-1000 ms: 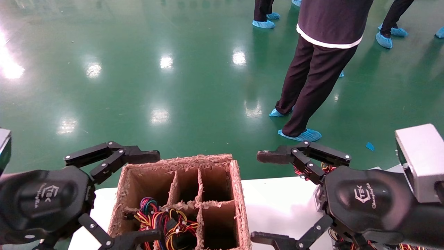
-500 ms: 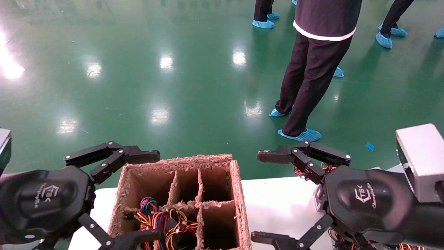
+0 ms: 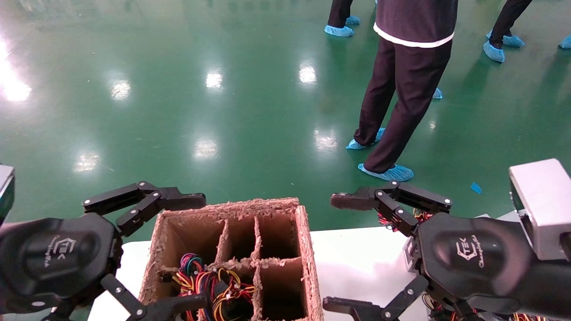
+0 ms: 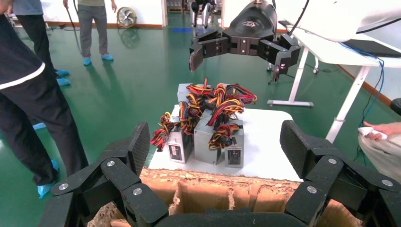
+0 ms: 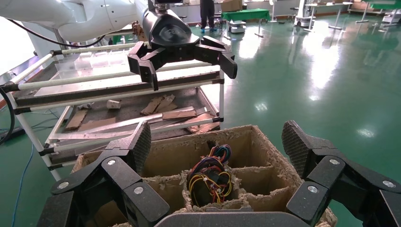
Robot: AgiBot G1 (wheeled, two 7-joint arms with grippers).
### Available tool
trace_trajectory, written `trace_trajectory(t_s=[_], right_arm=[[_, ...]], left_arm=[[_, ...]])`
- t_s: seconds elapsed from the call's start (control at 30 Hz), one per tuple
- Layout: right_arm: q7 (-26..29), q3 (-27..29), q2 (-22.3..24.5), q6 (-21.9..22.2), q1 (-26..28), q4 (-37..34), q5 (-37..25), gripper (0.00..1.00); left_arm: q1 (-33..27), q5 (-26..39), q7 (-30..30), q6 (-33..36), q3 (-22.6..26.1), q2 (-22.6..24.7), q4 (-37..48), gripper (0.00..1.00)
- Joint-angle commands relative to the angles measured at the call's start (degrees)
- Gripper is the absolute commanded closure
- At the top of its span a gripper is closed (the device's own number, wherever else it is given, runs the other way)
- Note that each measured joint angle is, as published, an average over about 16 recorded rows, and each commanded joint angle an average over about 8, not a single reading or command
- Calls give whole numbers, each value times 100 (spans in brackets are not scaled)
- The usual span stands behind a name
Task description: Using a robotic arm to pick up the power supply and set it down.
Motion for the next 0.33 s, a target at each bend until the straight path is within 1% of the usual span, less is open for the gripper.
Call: trace_trajectory(t_s=[0.03, 0.33], right_arm=[[0, 0, 0, 0, -1, 0, 0, 0], [0, 0, 0, 0, -1, 0, 0, 0]], left_arm=[[0, 0, 0, 0, 0, 0, 0, 0], [0, 0, 0, 0, 0, 0, 0, 0]])
